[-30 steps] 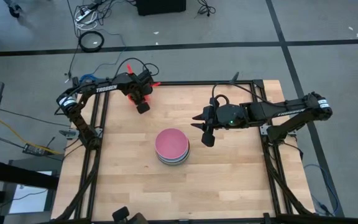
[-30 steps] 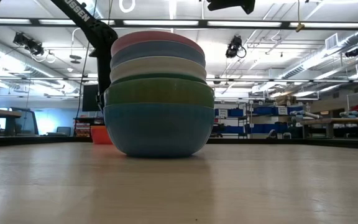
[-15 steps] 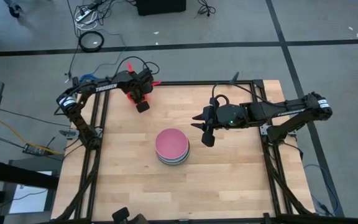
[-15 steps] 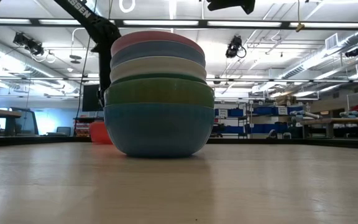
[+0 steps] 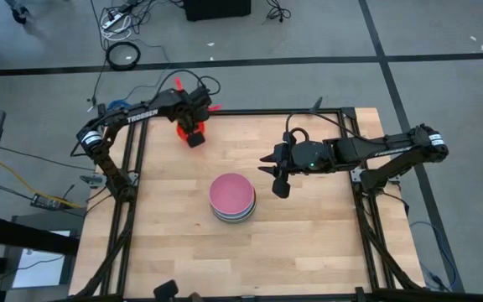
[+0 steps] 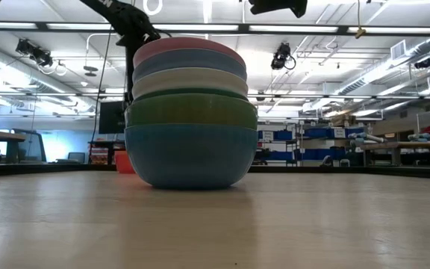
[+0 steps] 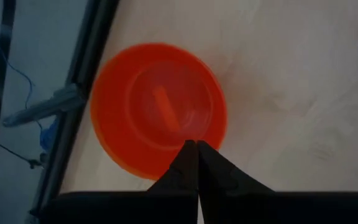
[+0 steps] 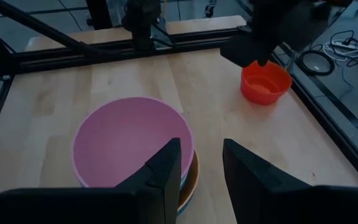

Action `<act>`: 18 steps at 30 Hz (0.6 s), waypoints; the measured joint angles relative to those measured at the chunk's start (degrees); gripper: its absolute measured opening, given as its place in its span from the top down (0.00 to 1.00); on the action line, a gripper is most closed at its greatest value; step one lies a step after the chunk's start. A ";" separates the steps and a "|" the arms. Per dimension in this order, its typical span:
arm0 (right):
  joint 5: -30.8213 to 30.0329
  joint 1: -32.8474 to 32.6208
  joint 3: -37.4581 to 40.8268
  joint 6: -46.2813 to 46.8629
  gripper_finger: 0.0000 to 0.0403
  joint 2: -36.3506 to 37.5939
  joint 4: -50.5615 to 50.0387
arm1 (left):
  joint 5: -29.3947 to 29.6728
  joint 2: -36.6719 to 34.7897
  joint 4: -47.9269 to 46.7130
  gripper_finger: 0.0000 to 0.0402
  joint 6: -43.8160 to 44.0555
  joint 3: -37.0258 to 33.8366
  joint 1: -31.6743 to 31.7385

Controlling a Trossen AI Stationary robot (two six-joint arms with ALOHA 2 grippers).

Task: Nest bowls inside each other
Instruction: Stack the orange bowl on top of the pink bowl

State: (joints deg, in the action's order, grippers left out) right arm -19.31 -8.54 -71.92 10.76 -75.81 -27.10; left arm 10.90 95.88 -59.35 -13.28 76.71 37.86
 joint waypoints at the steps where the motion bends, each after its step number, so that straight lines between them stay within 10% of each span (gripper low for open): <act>1: 0.00 0.00 0.00 0.00 0.74 0.02 -0.06 | 0.00 -0.02 -0.30 1.00 0.18 -0.20 -0.03; 18: 0.00 -1.16 0.00 -0.44 0.74 0.01 -0.10 | -4.29 -0.02 2.50 0.82 1.35 -5.11 -0.10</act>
State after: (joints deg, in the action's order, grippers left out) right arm -19.31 -9.69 -71.92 10.33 -75.79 -27.20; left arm 6.61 95.85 -56.85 -11.93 71.60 37.76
